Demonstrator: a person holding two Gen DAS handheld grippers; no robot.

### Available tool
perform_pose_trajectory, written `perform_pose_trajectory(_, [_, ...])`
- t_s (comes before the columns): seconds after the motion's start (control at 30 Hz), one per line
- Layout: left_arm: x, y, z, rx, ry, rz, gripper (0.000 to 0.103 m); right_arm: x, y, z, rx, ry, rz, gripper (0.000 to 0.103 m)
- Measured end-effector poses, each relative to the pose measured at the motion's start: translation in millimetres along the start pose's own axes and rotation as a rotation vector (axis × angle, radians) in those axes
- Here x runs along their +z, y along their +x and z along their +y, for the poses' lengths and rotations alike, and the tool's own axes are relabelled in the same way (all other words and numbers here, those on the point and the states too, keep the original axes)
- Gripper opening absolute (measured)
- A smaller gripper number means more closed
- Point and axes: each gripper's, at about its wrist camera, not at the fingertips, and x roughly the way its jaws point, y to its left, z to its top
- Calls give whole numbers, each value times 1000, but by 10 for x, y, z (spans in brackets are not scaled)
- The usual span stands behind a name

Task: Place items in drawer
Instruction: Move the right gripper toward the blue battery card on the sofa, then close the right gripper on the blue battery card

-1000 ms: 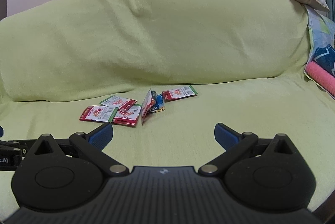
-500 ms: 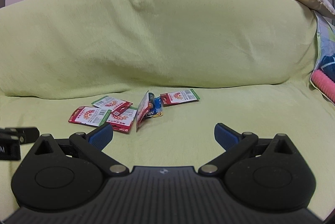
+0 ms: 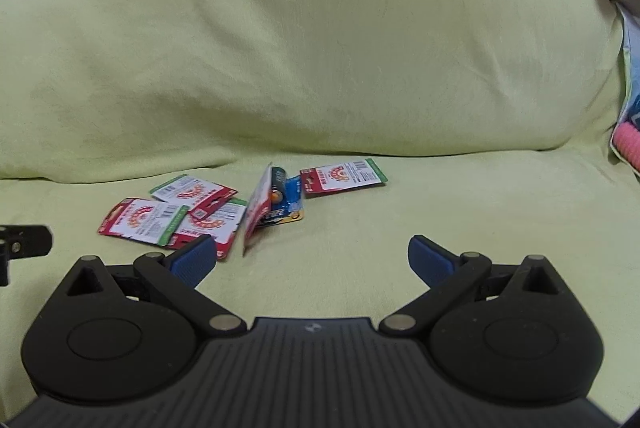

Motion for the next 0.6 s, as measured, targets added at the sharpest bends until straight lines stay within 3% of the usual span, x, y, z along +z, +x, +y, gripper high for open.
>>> perform_pose_trajectory(0.1, [6, 132, 5, 2, 4, 5, 101, 0, 233, -65, 7, 29, 32, 87])
perform_pose_trajectory(0.17, [14, 221, -1, 4, 9, 8, 101, -8, 409, -103, 19, 48, 58, 76])
perform_pose_trajectory(0.23, [22, 311, -14, 1, 17, 8, 101, -19, 599, -164, 48, 79, 87, 51])
perform_pose_trajectory(0.3, [31, 402, -37, 0, 24, 8, 101, -39, 813, -230, 80, 131, 129, 36])
perform_pose_trajectory(0.6, [56, 698, -86, 0, 33, 19, 101, -81, 1489, -417, 228, 446, 204, 33])
